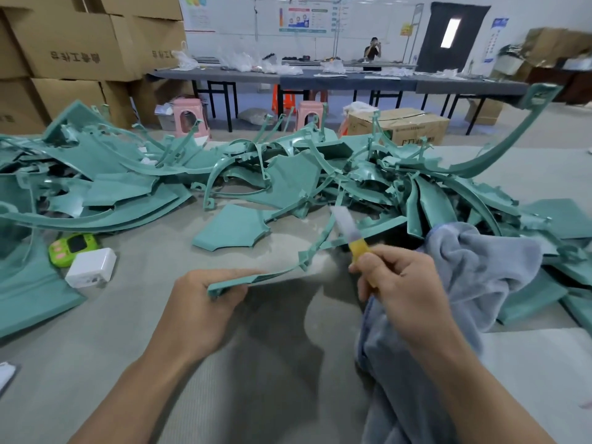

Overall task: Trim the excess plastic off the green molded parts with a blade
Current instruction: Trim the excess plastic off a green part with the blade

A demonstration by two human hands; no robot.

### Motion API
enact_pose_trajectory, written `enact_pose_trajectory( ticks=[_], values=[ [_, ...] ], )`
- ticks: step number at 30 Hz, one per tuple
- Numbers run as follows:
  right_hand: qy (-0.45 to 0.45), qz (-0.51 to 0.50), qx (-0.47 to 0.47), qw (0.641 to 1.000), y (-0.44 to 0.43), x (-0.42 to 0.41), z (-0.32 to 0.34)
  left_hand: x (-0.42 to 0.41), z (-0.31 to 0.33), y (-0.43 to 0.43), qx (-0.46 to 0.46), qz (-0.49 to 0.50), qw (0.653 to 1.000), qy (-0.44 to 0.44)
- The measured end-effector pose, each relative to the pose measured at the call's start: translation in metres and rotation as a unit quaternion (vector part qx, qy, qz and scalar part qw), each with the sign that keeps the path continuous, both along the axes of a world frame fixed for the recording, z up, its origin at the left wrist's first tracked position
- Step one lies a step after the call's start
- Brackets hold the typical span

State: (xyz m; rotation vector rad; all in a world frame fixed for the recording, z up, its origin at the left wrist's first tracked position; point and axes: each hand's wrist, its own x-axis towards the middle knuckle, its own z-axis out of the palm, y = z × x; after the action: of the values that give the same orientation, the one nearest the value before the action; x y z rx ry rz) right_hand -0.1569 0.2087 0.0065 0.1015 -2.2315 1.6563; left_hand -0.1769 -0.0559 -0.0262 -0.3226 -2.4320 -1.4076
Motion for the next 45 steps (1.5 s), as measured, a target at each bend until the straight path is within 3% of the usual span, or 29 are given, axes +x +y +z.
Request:
enact_pose_trajectory(
  ticks=[3, 6, 8, 11, 13, 17, 21, 24, 27, 29, 32, 36, 38, 40, 42, 45],
  values=[
    [-0.079, 0.102, 0.015, 0.992, -0.011, -0.002, -0.011, -0.004, 0.0, -0.005, 0.004, -0.005, 1.0, 0.003],
    [-0.131, 0.05, 0.069, 0.988, -0.01, -0.009, -0.019, -0.007, -0.002, -0.01, -0.01, 0.001, 1.0, 0.001],
    [-0.118, 0.014, 0.088, 0.989, -0.008, -0.01, -0.019, -0.008, -0.003, -0.011, -0.015, 0.002, 1.0, 0.0],
    [-0.096, 0.089, -0.015, 0.991, -0.008, -0.006, -0.015, -0.008, -0.003, -0.011, -0.017, -0.002, 1.0, 0.005],
    [-0.125, 0.119, -0.019, 0.985, -0.011, -0.006, -0.015, -0.007, -0.002, -0.01, -0.027, -0.005, 1.0, 0.011],
    [-0.121, 0.048, -0.025, 0.991, -0.007, -0.013, -0.017, -0.007, 0.001, -0.011, -0.026, -0.015, 0.999, 0.013],
    [-0.117, 0.148, -0.04, 0.981, -0.007, -0.008, -0.015, -0.005, 0.002, -0.01, -0.026, -0.016, 0.999, 0.016],
    [-0.119, 0.051, -0.003, 0.992, -0.006, -0.014, -0.018, -0.002, 0.005, -0.008, -0.024, -0.019, 0.999, 0.012],
    [-0.109, 0.101, -0.071, 0.986, -0.002, -0.012, -0.015, 0.002, 0.006, -0.008, -0.051, -0.021, 0.998, 0.014],
    [-0.14, 0.128, -0.02, 0.982, -0.004, -0.009, -0.017, 0.004, 0.005, -0.007, -0.089, -0.027, 0.995, 0.038],
    [-0.123, 0.02, 0.099, 0.987, -0.009, -0.012, -0.024, 0.005, 0.003, -0.005, -0.116, -0.04, 0.99, 0.074],
    [-0.127, 0.083, 0.076, 0.985, -0.01, -0.012, -0.026, 0.002, 0.001, -0.008, -0.115, -0.041, 0.988, 0.09],
    [-0.117, 0.023, 0.108, 0.987, -0.008, -0.016, -0.027, -0.001, 0.0, -0.01, -0.109, -0.034, 0.989, 0.097],
    [-0.103, 0.022, 0.031, 0.994, -0.003, -0.019, -0.023, -0.002, 0.001, -0.012, -0.095, -0.023, 0.99, 0.098],
    [-0.112, 0.115, -0.062, 0.985, 0.002, -0.019, -0.018, -0.001, 0.002, -0.01, -0.079, -0.022, 0.992, 0.101],
    [-0.146, 0.132, -0.021, 0.98, -0.001, -0.018, -0.02, 0.001, 0.006, -0.01, -0.042, 0.0, 0.996, 0.074]
  ],
)
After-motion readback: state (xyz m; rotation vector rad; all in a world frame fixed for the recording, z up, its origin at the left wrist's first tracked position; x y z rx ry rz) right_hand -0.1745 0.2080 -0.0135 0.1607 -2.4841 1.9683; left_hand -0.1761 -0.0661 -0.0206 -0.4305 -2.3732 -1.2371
